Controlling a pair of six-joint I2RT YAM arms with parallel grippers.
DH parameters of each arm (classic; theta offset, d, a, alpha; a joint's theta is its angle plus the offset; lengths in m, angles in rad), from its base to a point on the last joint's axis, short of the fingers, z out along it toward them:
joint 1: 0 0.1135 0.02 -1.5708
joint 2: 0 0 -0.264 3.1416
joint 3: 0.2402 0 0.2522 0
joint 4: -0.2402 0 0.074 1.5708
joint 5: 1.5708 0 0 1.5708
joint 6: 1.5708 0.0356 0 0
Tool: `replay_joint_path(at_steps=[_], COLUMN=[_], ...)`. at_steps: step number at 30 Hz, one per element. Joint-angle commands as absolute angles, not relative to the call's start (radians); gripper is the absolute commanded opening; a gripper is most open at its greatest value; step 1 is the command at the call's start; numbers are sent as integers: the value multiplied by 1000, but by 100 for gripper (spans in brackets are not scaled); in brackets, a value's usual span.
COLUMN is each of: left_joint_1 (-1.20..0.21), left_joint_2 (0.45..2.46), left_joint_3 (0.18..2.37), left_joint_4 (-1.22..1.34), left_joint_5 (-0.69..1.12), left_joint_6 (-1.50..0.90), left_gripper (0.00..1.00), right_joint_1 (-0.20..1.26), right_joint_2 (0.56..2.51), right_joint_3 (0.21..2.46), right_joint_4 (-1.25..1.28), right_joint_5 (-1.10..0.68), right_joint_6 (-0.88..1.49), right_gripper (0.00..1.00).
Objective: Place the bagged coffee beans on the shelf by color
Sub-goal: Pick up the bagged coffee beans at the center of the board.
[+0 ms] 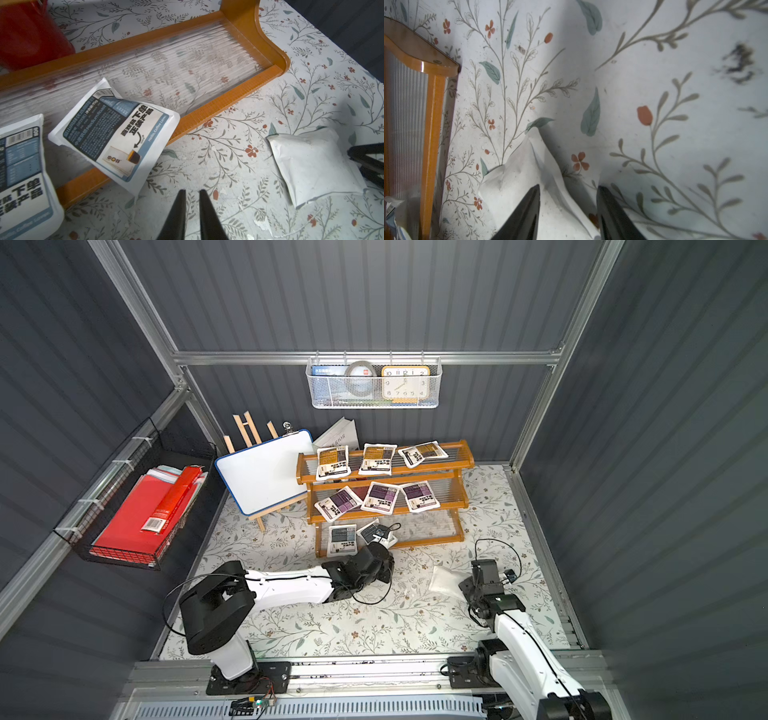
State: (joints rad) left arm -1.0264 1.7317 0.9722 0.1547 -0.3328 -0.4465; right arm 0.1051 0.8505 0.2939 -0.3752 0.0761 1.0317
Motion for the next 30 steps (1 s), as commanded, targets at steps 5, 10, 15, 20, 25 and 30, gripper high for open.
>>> replay_joint_path(at_steps=[5,10,15,20,25,30], left_joint_1=[-1041,-1057,-1065,-1075,-1077,-1077], left_joint_2=[1772,1805,1909,2025,2095,2099], left_joint_3=[1015,1051,1165,1316,1352,1322], left_joint_4=[120,124,125,109,105,82], left_joint_5=[-329,-303,-208,-99,6,55], left_joint_6=[-431,-409,-346,-284,-238,-212], left_gripper=[16,16,17,14,8,5], right_joint_1=[-34,-100,-103,-104,-104,-102], right_joint_2=[943,992,1040,1054,1028,1003], right_joint_3=[321,324,321,285,226,193], right_joint_4=[-376,-355,-343,-320,-284,-222], right_joint_5=[-40,-157,-223,-332,-395,-450], right_joint_6=[816,702,687,690,716,774], right_gripper=[49,49,49,48,47,46])
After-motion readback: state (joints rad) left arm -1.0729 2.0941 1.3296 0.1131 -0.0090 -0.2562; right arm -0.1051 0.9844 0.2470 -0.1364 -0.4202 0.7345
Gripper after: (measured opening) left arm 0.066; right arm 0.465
